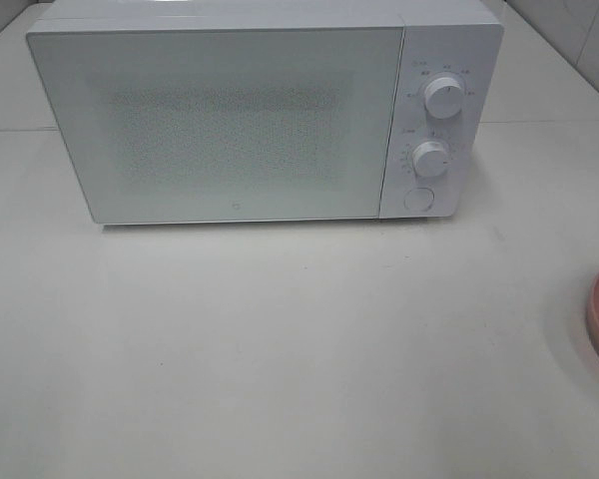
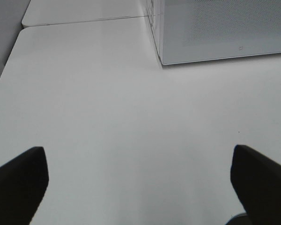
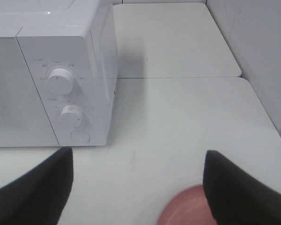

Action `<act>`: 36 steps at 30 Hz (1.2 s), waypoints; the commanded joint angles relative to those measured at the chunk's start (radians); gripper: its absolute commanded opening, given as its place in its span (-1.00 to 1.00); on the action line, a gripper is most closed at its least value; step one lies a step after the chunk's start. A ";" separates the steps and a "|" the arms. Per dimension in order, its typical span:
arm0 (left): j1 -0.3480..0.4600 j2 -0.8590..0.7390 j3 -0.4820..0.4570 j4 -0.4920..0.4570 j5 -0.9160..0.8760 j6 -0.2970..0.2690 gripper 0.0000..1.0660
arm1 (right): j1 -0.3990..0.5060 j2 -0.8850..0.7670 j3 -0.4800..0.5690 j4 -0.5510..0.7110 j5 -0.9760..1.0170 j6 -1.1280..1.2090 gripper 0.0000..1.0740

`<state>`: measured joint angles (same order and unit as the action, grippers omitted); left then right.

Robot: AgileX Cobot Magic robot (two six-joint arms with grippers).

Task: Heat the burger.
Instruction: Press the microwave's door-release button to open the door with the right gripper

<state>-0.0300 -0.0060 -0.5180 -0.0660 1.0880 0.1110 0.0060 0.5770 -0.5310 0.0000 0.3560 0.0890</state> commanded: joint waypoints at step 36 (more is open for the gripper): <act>-0.002 -0.013 0.000 0.004 -0.016 -0.007 0.84 | 0.004 0.552 0.146 -0.102 -0.894 -0.027 0.37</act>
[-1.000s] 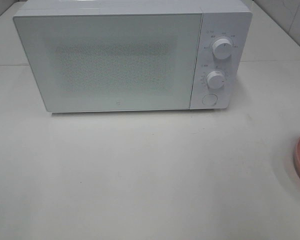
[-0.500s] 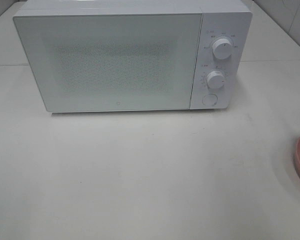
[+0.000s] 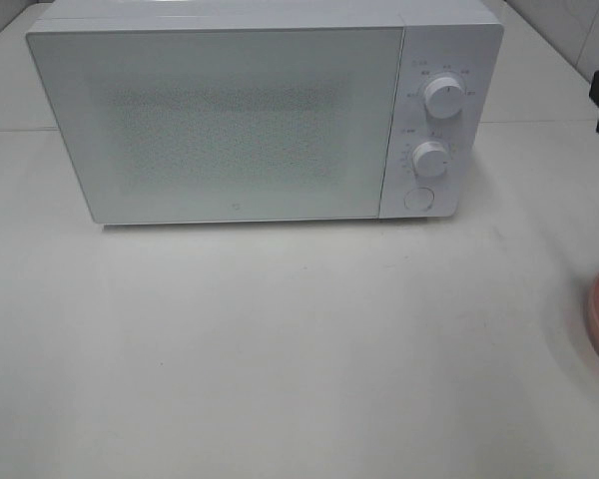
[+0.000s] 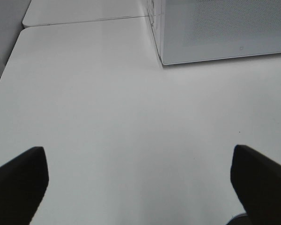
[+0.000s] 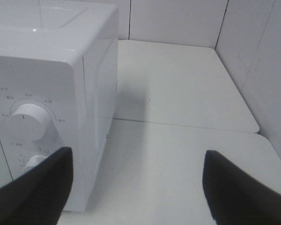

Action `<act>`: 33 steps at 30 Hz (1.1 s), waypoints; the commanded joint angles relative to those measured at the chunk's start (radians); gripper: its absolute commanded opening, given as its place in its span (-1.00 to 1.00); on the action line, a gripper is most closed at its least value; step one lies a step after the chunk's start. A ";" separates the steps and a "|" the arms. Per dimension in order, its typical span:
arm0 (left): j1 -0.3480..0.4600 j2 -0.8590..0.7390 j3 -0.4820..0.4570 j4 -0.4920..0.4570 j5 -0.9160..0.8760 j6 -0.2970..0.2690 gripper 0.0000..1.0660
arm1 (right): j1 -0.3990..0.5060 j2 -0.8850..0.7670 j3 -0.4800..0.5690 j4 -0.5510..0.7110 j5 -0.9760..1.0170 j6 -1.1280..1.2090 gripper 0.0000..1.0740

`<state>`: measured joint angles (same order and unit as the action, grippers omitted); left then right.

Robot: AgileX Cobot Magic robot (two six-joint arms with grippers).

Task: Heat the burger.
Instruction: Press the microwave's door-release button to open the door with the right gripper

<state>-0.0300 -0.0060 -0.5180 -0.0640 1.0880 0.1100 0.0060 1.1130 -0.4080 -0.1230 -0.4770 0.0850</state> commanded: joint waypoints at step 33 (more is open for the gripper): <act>-0.002 -0.013 0.000 0.002 -0.016 -0.006 0.84 | 0.602 0.394 0.074 0.775 -0.534 -0.433 0.37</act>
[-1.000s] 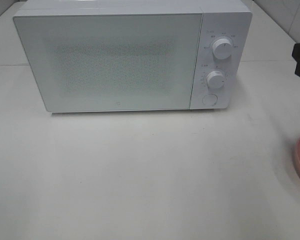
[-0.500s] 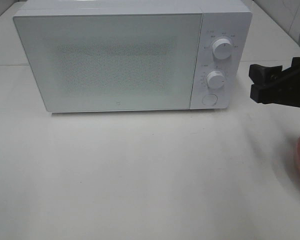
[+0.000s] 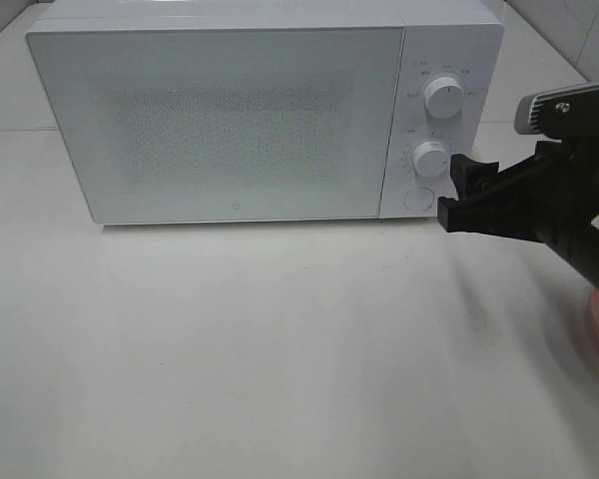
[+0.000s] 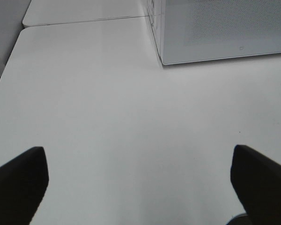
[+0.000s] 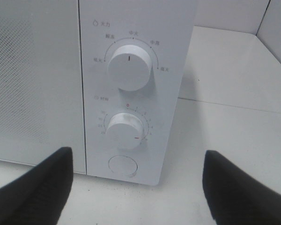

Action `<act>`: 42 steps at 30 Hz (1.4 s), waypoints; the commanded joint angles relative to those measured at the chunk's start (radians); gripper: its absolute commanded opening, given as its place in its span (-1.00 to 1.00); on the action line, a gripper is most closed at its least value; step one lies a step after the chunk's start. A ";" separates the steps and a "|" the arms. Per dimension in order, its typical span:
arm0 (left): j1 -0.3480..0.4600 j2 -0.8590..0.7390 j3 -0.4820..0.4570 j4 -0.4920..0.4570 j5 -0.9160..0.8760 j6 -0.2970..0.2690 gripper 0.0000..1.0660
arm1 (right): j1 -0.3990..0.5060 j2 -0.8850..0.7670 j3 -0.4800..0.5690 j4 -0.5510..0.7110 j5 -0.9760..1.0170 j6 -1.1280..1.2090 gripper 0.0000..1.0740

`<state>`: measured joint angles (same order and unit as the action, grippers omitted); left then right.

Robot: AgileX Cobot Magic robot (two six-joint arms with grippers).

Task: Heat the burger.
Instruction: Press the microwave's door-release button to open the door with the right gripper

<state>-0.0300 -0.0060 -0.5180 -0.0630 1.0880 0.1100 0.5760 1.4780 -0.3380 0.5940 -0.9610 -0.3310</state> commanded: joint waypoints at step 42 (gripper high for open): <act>-0.002 -0.013 0.000 0.001 -0.016 -0.006 0.84 | 0.073 0.200 0.004 0.083 -0.143 1.151 -0.71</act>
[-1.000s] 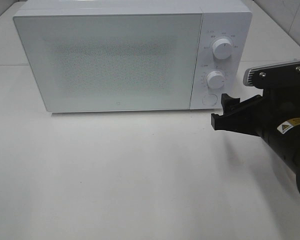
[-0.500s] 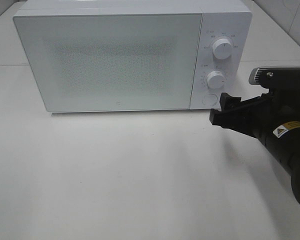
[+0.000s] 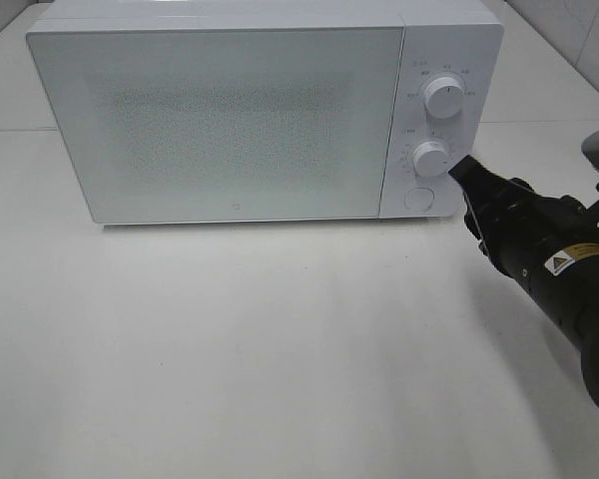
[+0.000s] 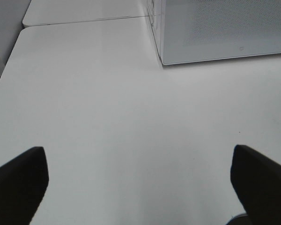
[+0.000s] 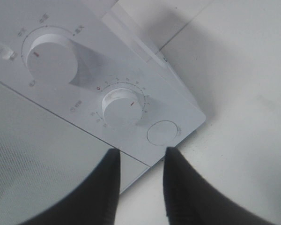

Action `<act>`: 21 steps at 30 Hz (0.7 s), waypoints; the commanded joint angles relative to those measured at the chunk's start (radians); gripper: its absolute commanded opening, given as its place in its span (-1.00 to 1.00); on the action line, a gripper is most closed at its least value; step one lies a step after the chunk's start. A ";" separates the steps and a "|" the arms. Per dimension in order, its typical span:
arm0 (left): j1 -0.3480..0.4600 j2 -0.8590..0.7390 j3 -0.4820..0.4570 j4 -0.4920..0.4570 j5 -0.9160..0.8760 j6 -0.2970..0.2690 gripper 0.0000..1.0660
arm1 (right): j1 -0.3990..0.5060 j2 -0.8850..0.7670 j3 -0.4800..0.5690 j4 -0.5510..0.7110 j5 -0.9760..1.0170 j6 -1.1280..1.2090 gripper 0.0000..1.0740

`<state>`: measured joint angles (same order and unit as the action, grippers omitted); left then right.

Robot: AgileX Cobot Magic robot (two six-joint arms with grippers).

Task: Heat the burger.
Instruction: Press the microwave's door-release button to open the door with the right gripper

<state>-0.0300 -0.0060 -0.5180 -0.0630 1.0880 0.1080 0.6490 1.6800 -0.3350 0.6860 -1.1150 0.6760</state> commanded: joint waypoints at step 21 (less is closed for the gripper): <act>-0.002 -0.013 0.000 0.001 -0.016 -0.004 0.84 | -0.006 0.007 0.000 -0.084 0.178 0.663 -1.00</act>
<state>-0.0300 -0.0060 -0.5180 -0.0630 1.0880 0.1080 0.6480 1.6870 -0.3350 0.6150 -0.9380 1.3350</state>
